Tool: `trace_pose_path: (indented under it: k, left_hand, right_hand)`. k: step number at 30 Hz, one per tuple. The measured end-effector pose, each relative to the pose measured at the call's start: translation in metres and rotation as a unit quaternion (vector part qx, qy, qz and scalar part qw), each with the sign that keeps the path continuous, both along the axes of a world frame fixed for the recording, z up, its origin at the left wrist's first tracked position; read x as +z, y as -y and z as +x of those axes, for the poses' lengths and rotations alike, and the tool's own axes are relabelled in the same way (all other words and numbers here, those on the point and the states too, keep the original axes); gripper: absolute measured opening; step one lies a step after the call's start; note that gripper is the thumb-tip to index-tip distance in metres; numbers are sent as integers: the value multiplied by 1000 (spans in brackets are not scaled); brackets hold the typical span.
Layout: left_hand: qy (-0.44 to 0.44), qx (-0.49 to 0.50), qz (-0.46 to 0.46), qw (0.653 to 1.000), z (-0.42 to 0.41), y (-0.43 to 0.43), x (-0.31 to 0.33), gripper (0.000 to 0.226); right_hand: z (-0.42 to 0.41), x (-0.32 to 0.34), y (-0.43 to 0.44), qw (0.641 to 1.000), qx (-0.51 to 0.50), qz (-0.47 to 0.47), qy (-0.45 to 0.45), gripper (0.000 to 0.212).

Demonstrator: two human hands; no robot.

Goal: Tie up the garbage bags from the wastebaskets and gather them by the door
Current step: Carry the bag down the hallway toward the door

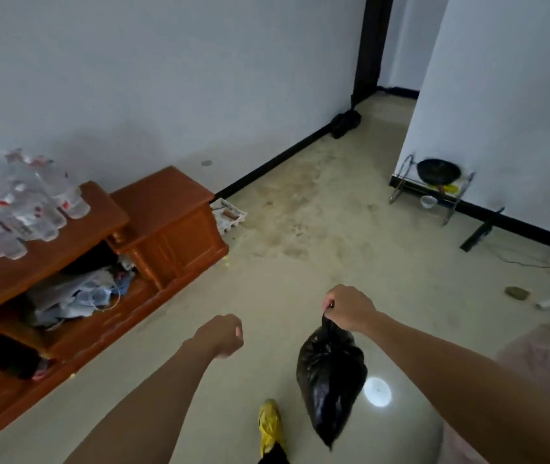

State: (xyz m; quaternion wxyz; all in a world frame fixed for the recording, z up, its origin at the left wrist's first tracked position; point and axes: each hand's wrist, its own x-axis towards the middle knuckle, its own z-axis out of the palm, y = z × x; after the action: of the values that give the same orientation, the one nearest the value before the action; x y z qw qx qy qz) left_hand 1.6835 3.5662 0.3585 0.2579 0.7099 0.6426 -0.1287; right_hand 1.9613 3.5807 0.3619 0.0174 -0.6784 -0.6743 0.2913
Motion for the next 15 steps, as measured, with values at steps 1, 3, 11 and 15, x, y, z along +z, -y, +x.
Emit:
trace_pose_path:
  k: [1,3,11,15]
  left_hand:
    - [6,-6,-3,1000,3,-29,-5,14]
    - [11,-30,-12,999,7,-104,-9,14]
    - [-3,-97,13,995,46,-358,31,21]
    - [8,-129,6,992,86,-471,26,23]
  right_hand:
    - [3,-5,-25,1000,-3,-3,11,20]
    - [14,-14,-88,999,-21,-10,46,18]
    - [70,19,-285,989,-128,-3,74,18]
    - [105,17,-388,984,-160,-3,75,13]
